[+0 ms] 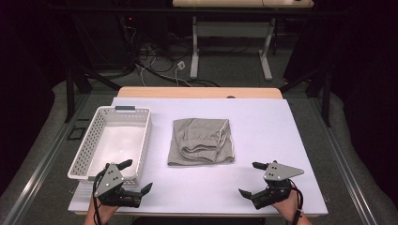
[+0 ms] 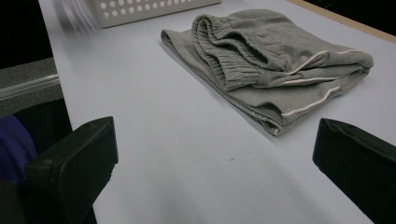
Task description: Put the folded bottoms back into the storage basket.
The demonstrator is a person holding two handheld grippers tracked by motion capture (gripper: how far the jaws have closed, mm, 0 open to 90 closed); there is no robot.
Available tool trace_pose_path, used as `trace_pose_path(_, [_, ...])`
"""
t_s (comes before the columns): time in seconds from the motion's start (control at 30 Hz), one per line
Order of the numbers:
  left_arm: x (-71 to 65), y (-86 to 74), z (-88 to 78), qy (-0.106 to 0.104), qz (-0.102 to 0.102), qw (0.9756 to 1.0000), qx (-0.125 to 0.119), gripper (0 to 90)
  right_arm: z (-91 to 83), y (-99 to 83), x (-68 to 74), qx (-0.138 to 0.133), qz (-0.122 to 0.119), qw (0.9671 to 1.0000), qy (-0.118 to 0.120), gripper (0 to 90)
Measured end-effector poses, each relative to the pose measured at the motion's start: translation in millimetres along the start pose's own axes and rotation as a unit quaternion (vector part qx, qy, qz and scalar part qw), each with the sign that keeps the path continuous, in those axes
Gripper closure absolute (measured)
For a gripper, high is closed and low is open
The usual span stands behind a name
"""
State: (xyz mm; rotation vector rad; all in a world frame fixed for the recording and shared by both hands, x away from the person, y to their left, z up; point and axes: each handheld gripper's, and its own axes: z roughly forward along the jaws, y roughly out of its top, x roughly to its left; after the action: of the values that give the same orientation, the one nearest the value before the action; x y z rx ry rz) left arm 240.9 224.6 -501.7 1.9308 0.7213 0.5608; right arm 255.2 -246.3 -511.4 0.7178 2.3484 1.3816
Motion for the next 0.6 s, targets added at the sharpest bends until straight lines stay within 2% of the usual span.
trace_pose_path(0.6, [-9.8, 5.0, 7.2, -0.003, 0.004, 1.0000, 0.002, 0.2, 6.7, 0.0, 1.1, 0.010, 0.003, 0.9999, 0.009, 0.0])
